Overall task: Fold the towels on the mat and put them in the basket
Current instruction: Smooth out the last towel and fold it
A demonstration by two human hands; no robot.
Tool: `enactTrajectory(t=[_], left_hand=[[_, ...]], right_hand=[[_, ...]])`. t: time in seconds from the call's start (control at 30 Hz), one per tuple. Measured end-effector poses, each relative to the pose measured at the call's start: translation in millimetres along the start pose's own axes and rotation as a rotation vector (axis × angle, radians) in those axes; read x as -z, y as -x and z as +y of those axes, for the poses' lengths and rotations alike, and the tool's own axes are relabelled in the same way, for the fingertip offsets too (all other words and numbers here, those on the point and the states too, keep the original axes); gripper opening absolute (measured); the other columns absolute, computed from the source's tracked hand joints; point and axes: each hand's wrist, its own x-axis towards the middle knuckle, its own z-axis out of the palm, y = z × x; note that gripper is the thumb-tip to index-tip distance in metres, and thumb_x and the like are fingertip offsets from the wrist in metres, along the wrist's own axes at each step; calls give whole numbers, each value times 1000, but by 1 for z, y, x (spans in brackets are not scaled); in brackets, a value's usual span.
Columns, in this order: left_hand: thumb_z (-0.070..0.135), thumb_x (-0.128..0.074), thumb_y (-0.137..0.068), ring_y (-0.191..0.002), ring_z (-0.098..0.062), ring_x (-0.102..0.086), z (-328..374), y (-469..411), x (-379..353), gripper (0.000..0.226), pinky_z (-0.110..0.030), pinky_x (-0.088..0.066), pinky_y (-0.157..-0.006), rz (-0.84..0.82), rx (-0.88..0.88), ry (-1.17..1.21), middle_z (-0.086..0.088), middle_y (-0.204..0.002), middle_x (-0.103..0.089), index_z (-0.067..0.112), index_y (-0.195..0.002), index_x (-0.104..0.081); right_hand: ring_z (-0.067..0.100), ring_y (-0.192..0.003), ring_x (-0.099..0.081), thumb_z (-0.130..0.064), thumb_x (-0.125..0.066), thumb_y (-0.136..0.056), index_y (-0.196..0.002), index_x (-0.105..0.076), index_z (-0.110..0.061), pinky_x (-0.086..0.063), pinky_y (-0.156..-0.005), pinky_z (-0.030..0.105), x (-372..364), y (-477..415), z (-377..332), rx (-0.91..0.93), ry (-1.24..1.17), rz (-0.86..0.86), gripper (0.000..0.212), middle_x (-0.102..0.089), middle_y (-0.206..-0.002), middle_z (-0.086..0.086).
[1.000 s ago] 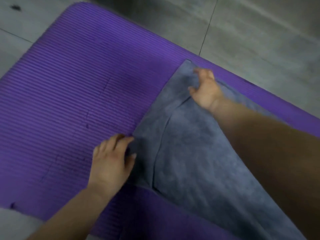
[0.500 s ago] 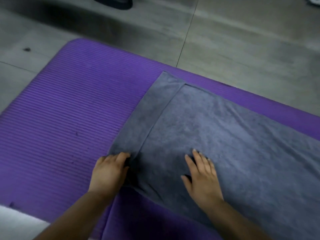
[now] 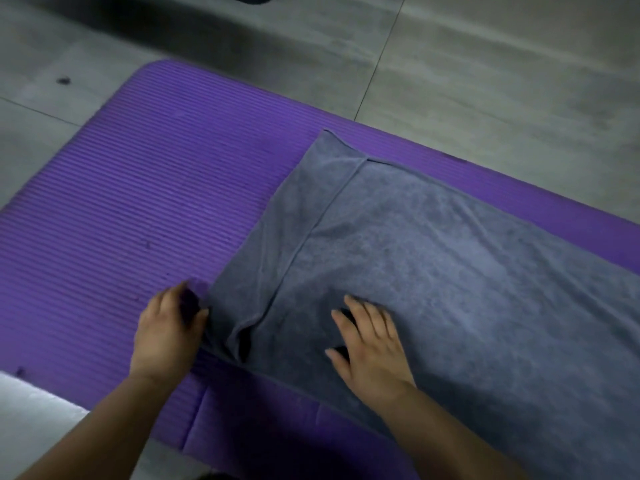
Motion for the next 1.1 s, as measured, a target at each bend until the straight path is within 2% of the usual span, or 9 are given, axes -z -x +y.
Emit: enactTrajectory(t=[0.17,0.27,0.43,0.53,0.7,0.77,0.87,0.97,1.1], left_hand=[[11,-70,-77,-103,-40,-57,7,-5,2,35,-43,-42,-82,-218,173,-46,-23,-103,-66,1,-109,-60],[8,-69,-78,-98,-38,-61,3,-16,8,23,-40,-43,-79,-251,190,37,-25,-94,-67,-4,-97,-62],[1,-67,-78,-84,-32,-63,-11,-14,24,11,-31,-39,-69,-136,257,164,-26,-83,-67,-8,-85,-65],[-2,-65,-79,-47,-6,-59,-30,-7,29,9,-21,-46,-45,-168,371,283,-13,-66,-63,-7,-87,-63],[-5,-57,-83,-41,3,-56,-20,6,35,17,-8,-47,-42,-237,437,718,8,-45,-63,6,-76,-67],[6,-64,-80,-51,1,-62,6,10,38,21,-9,-50,-51,-321,355,878,6,-55,-68,12,-63,-73],[39,-74,-69,-64,-10,-68,47,18,37,35,-16,-55,-59,-557,369,1090,-8,-71,-73,4,-73,-73],[28,-37,-95,-61,-12,-68,69,19,31,42,-18,-54,-55,-627,457,1056,-9,-70,-72,4,-80,-67],[37,-46,-92,-56,-13,-64,84,-9,25,39,-27,-50,-56,-410,365,737,2,-51,-65,9,-71,-61]], right_hand=[[16,-111,-42,-47,-56,-71,-109,-55,-22,-51,-87,39,-6,9,-18,175,-25,-50,46,-68,-110,-2],[13,-101,-43,-42,-86,-45,-81,-71,-23,-52,-86,35,-3,4,-22,142,-79,-85,43,-70,-97,-3],[7,-62,-55,-36,-85,-41,-57,-62,-27,-42,-66,17,5,0,-39,162,-148,-162,29,-58,-63,-13],[7,-42,-52,-25,-86,-26,-44,-54,-22,-36,-42,13,7,-8,-63,90,-236,-323,36,-51,-45,-9],[18,-85,-63,-29,-63,-77,-92,-63,-10,-40,-63,21,20,-20,-67,-9,-442,-254,24,-65,-92,3],[16,-101,-60,-47,-46,-77,-113,-52,-15,-47,-79,24,33,-23,-75,-64,-520,-226,49,-60,-110,2],[15,-111,-54,-49,-55,-72,-124,-38,-21,-43,-88,19,45,-26,-92,-101,-703,-177,61,-55,-122,2],[8,-116,-50,-34,-62,-83,-126,-42,-22,-34,-84,8,51,-29,-96,-415,-892,-218,50,-54,-125,-7],[16,-113,-54,-15,-47,-91,-122,-52,-16,-35,-86,15,54,-33,-82,-388,-834,-206,32,-60,-121,2]])
